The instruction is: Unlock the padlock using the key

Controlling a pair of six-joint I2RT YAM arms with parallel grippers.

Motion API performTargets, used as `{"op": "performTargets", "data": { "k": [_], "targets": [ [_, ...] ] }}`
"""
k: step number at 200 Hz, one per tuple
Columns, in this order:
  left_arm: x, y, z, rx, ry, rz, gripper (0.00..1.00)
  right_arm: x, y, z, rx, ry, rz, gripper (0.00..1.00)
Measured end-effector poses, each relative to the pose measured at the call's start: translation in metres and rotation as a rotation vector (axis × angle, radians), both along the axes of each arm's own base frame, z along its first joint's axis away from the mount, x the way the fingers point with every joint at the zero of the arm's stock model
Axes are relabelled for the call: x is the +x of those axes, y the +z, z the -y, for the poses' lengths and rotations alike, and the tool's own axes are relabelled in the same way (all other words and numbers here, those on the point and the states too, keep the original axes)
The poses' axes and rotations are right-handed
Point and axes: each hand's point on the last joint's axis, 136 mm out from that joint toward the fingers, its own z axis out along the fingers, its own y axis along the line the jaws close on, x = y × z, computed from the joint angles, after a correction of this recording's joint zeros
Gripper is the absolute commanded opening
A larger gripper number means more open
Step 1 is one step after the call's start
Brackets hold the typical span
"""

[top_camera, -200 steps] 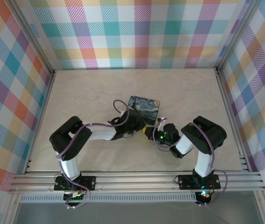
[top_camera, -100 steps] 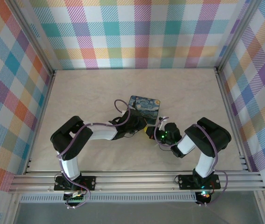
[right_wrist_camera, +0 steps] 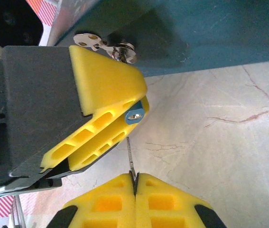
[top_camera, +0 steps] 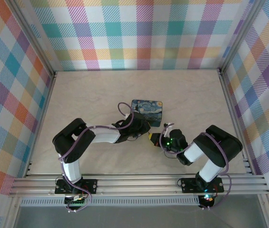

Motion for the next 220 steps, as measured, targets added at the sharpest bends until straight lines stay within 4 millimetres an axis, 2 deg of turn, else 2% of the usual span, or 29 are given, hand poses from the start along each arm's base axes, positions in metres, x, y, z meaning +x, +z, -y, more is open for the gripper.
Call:
{"op": "performTargets", "data": {
  "k": [220],
  "targets": [
    [0.000, 0.000, 0.000, -0.001, 0.000, 0.000, 0.18, 0.010, -0.001, -0.001, -0.028, -0.029, -0.006, 0.00]
  ]
}}
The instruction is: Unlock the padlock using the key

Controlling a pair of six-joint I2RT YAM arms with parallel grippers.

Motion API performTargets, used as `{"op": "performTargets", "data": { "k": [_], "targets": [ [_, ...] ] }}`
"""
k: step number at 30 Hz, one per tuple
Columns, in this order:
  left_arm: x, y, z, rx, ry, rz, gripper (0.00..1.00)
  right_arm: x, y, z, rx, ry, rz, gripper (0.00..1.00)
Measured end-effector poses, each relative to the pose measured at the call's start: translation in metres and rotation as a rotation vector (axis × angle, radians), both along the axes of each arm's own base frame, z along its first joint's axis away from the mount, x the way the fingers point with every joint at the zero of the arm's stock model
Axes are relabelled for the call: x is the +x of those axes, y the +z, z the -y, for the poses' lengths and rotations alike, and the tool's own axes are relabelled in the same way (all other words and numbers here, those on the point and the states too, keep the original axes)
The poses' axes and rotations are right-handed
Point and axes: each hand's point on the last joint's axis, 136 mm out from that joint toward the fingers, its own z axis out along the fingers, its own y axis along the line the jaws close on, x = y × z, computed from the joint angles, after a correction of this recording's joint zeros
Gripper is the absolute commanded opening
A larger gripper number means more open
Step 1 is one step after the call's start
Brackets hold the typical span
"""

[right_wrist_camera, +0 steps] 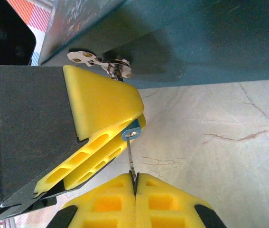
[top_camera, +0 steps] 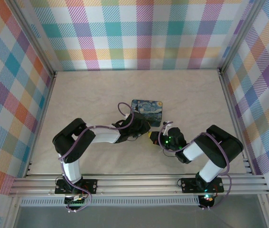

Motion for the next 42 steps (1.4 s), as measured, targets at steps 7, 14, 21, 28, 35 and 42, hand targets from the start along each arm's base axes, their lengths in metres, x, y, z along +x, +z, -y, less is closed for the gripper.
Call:
{"op": "performTargets", "data": {
  "k": [7, 14, 21, 28, 35, 42],
  "targets": [
    [0.000, 0.000, 0.000, 0.000, 0.000, 0.000, 0.18, 0.000, -0.002, 0.000, -0.004, -0.001, -0.005, 0.00],
    [0.000, 0.000, 0.000, -0.001, 0.002, -0.001, 0.18, 0.003, -0.003, -0.002, -0.005, -0.001, -0.006, 0.00],
    [0.000, 0.000, 0.000, -0.002, 0.004, -0.003, 0.18, 0.006, -0.001, -0.003, -0.002, -0.007, 0.002, 0.00],
    [0.000, 0.000, 0.000, -0.005, 0.007, -0.006, 0.18, 0.006, -0.001, -0.003, -0.002, -0.008, 0.001, 0.00],
    [0.000, 0.000, 0.000, -0.003, 0.011, -0.004, 0.18, 0.009, -0.001, -0.002, -0.005, -0.014, -0.002, 0.00],
    [0.002, 0.000, -0.001, -0.003, 0.022, -0.003, 0.18, 0.013, 0.001, 0.000, 0.001, -0.024, 0.000, 0.00]
  ]
}}
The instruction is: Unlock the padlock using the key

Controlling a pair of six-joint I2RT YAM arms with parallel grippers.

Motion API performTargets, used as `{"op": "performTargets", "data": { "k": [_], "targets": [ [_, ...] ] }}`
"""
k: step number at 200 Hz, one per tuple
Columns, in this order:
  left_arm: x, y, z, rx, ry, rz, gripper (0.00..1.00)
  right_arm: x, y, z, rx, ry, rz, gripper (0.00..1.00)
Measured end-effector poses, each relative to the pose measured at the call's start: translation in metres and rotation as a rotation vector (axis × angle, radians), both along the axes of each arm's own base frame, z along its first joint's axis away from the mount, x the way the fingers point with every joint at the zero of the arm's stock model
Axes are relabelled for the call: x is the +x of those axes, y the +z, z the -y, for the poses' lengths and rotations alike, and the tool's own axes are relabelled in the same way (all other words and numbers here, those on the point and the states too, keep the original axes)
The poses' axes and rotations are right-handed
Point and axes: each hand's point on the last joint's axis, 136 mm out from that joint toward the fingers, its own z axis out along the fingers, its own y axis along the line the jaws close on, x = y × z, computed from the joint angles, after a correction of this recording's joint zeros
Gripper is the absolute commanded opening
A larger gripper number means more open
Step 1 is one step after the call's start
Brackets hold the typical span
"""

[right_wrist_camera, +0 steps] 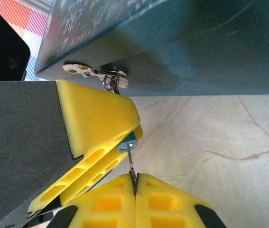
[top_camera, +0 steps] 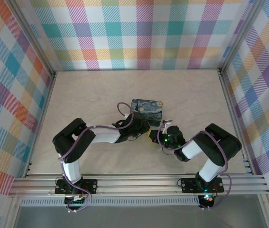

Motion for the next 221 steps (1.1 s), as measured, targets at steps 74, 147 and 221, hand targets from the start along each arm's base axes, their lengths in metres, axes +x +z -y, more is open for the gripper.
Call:
{"op": "performTargets", "data": {
  "k": [74, 147, 221],
  "targets": [
    [0.002, 0.000, -0.002, 0.006, 0.016, 0.005, 0.17, 0.005, -0.003, -0.004, 0.016, 0.015, -0.005, 0.00],
    [0.004, 0.000, -0.002, 0.006, 0.029, 0.008, 0.17, 0.011, -0.002, -0.006, 0.045, 0.014, 0.015, 0.00],
    [0.009, 0.005, 0.000, -0.022, 0.051, 0.019, 0.17, 0.016, 0.004, -0.004, 0.060, 0.003, 0.037, 0.00]
  ]
}}
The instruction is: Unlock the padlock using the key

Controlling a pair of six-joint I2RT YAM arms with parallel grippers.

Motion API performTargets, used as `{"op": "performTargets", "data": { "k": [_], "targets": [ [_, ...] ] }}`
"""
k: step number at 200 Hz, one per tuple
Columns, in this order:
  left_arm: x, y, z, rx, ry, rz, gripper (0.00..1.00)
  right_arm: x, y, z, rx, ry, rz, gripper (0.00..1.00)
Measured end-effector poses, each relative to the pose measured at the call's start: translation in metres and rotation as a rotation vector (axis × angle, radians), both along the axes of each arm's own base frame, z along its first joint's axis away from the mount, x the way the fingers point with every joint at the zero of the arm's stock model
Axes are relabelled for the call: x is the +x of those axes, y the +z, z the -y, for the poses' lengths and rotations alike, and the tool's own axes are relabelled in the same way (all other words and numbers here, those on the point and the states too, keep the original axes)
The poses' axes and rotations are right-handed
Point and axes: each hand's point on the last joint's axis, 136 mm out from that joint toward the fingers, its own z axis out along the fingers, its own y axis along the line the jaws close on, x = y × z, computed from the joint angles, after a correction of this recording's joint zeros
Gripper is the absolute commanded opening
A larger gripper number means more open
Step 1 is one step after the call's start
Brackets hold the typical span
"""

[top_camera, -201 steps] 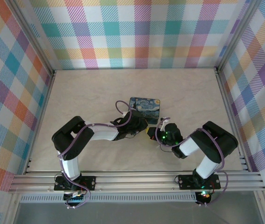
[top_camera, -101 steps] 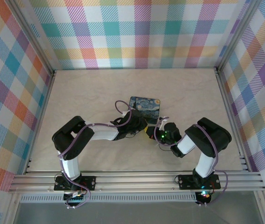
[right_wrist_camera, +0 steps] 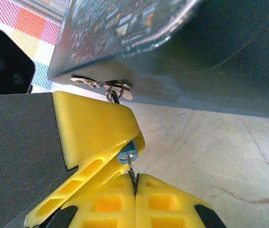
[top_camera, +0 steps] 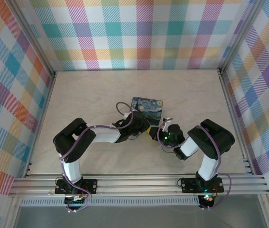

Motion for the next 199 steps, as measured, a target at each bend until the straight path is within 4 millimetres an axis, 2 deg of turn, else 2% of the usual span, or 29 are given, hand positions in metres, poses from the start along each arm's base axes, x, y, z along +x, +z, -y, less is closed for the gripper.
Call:
{"op": "performTargets", "data": {
  "k": [138, 178, 199],
  "targets": [
    [0.000, -0.005, 0.012, -0.035, 0.039, 0.013, 0.16, 0.005, -0.004, 0.006, -0.025, -0.013, -0.005, 0.00],
    [-0.001, -0.003, 0.011, -0.031, 0.035, 0.013, 0.30, 0.004, -0.004, 0.008, -0.027, -0.014, -0.003, 0.00],
    [-0.007, 0.001, 0.009, -0.027, 0.016, 0.001, 0.38, 0.001, -0.001, 0.007, -0.018, -0.004, 0.003, 0.00]
  ]
}}
